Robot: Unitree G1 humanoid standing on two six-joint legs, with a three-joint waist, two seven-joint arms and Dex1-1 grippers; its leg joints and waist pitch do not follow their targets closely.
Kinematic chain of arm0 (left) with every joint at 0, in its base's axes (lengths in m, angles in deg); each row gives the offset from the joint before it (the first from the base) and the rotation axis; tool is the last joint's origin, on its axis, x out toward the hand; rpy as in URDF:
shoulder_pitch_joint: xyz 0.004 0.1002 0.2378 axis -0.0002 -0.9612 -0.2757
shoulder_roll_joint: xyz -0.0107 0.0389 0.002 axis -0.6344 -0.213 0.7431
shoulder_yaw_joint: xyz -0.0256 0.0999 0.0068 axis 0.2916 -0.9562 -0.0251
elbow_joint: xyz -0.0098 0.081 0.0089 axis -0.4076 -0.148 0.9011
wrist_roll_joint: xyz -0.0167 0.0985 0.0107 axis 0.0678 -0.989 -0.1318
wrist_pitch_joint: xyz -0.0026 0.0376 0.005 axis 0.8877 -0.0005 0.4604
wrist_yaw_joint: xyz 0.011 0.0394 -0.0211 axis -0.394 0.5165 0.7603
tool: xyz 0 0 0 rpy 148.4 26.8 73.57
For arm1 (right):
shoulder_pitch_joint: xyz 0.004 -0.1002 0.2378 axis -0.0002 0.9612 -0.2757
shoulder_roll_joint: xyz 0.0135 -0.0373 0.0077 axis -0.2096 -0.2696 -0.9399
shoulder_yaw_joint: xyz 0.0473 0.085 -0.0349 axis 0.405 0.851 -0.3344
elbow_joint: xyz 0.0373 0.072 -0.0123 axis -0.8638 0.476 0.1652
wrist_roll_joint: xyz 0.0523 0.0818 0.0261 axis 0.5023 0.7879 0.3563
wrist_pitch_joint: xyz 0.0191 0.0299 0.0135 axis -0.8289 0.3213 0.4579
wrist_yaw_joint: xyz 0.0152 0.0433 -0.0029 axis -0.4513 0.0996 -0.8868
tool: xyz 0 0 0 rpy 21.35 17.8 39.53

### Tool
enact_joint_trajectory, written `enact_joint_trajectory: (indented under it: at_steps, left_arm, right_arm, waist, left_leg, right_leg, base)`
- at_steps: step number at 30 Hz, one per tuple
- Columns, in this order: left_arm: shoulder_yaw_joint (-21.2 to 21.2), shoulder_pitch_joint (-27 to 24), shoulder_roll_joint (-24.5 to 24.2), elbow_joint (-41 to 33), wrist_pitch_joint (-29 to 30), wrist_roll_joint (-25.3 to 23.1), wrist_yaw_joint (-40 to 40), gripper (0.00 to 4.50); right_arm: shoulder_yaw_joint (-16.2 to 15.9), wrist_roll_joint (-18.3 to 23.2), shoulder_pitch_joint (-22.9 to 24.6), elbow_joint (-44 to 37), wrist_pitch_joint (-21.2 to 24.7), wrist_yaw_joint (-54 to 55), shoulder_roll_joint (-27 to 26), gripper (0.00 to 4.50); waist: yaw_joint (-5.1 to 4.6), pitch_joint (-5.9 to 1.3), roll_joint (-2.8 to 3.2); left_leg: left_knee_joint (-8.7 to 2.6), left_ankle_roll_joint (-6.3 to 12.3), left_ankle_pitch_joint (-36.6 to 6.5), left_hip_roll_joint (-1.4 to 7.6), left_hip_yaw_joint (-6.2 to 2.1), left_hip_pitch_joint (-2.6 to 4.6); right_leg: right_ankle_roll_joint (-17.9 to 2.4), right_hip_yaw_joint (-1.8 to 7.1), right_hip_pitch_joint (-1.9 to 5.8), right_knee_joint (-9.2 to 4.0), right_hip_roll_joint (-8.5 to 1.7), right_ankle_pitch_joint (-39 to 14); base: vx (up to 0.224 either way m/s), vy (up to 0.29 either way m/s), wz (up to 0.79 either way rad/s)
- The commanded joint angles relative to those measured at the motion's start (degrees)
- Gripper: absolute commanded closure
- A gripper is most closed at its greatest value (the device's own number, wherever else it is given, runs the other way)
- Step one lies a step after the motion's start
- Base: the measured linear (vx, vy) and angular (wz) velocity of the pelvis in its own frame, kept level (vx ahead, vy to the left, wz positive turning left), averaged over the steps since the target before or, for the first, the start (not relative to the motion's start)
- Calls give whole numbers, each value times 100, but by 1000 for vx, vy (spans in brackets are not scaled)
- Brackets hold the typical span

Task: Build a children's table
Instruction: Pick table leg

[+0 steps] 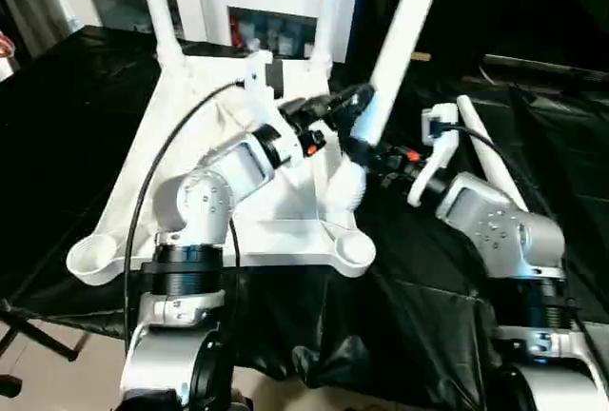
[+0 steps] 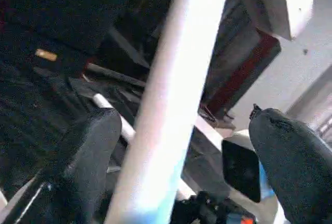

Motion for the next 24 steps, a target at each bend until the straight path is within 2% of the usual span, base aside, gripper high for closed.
enact_joint_trajectory:
  at_steps: [1, 6, 8, 10, 14, 15, 24]
  left_arm:
    - [-213, -31, -24, -67, -55, -122, 56, 0]
    - [-551, -34, 5, 33, -329, -507, -46, 0]
    - [-600, -18, 38, 92, -478, -635, -170, 0]
    - [-527, 27, 118, 163, -583, -671, -367, 29]
    - [-398, 120, 226, 326, -746, -776, -760, 42]
    - [-388, 133, 255, 342, -758, -805, -828, 72]
    - [-346, 151, 506, 405, -995, -1028, -1474, 137]
  right_arm:
    - [-211, -43, 3, -271, 110, -90, 42, 264]
    - [-516, -167, 42, -531, 239, 55, 14, 264]
    - [-587, -176, 26, -565, 273, 168, -23, 264]
    - [-616, -179, 18, -591, 294, 247, -55, 264]
    - [-620, -198, 17, -633, 322, 440, -146, 264]
    - [-609, -216, -1, -626, 329, 503, -175, 264]
    - [-528, -253, -242, -446, 273, 941, -379, 264]
  waist:
    - [13, -465, 23]
    - [6, -457, 70]
    - [3, -461, 62]
    - [-3, -458, 80]
    - [-18, -468, 64]
    - [-12, -469, 59]
    - [-25, -467, 46]
  left_leg:
    - [-380, 40, -597, 62, -5, 15]
    - [-399, -68, -748, 73, -23, 32]
    - [-401, -99, -760, 74, -23, 34]
    - [-397, -127, -800, 71, -21, 35]
    - [-392, -137, -759, 62, -25, 17]
    - [-390, -131, -745, 60, -24, 22]
    - [-387, -110, -709, 62, -18, 22]
  right_leg:
    - [-885, 242, 411, -439, -329, -761]
    - [-807, 245, 393, -458, -323, -876]
    - [-788, 249, 394, -454, -325, -864]
    - [-799, 250, 390, -457, -325, -873]
    - [-801, 248, 407, -449, -316, -757]
    - [-796, 249, 403, -449, -319, -758]
    - [-805, 258, 399, -440, -317, -694]
  base:
    - [0, 0, 0]
    - [0, 0, 0]
    - [0, 0, 0]
    - [0, 0, 0]
    - [0, 0, 0]
    - [0, 0, 0]
    - [0, 0, 0]
